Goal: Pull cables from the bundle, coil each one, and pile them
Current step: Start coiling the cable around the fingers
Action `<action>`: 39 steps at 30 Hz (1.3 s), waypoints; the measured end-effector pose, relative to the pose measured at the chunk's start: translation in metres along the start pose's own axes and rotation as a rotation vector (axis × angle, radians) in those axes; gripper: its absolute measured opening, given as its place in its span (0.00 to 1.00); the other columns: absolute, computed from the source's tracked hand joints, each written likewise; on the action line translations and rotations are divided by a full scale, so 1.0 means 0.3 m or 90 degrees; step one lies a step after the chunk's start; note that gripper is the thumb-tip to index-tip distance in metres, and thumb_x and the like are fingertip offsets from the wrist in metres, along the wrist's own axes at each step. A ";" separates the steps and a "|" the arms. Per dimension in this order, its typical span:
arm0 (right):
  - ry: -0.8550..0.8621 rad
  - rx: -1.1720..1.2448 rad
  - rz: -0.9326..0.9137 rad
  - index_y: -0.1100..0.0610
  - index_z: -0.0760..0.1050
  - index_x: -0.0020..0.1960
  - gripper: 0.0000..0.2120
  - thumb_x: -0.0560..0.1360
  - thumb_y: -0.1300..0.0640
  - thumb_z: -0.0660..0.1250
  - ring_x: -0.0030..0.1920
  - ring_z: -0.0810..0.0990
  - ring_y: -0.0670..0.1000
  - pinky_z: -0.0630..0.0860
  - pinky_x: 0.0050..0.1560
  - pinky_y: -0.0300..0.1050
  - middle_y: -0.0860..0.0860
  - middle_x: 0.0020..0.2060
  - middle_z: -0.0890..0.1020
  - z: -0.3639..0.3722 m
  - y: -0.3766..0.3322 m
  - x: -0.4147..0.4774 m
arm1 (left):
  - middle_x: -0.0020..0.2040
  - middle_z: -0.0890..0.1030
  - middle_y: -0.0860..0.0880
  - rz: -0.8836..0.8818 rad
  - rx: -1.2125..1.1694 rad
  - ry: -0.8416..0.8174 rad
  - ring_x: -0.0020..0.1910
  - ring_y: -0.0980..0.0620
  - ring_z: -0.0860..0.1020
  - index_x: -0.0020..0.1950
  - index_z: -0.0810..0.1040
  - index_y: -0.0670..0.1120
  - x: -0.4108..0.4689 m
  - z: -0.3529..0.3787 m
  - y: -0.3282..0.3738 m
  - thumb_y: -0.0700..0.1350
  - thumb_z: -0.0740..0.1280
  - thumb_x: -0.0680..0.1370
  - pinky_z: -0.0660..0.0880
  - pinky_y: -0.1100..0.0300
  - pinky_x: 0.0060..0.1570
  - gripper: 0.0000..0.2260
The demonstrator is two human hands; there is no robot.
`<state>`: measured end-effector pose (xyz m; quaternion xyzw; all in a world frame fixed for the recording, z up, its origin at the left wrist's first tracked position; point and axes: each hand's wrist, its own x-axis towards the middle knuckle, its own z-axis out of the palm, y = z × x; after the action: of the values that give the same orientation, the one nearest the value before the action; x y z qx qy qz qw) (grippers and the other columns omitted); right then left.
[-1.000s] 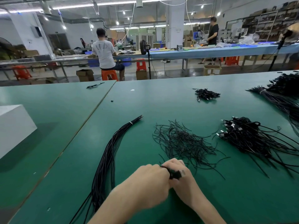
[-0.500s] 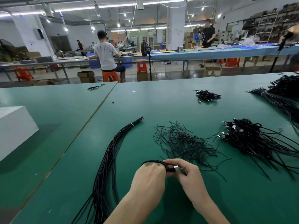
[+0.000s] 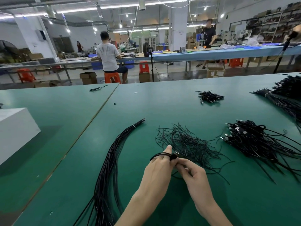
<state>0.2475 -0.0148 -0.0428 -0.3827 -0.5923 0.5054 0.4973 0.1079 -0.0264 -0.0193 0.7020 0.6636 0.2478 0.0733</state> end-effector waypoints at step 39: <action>-0.060 0.186 0.017 0.47 0.84 0.61 0.20 0.80 0.69 0.67 0.60 0.85 0.53 0.81 0.57 0.42 0.54 0.56 0.87 0.010 0.004 -0.003 | 0.47 0.84 0.37 -0.019 -0.862 -0.287 0.48 0.39 0.84 0.50 0.81 0.40 0.028 -0.096 0.013 0.50 0.56 0.88 0.79 0.55 0.52 0.19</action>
<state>0.2446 -0.0162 -0.0440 -0.2902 -0.5296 0.6104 0.5126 0.0986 -0.0251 0.0093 0.5277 0.3421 0.4530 0.6320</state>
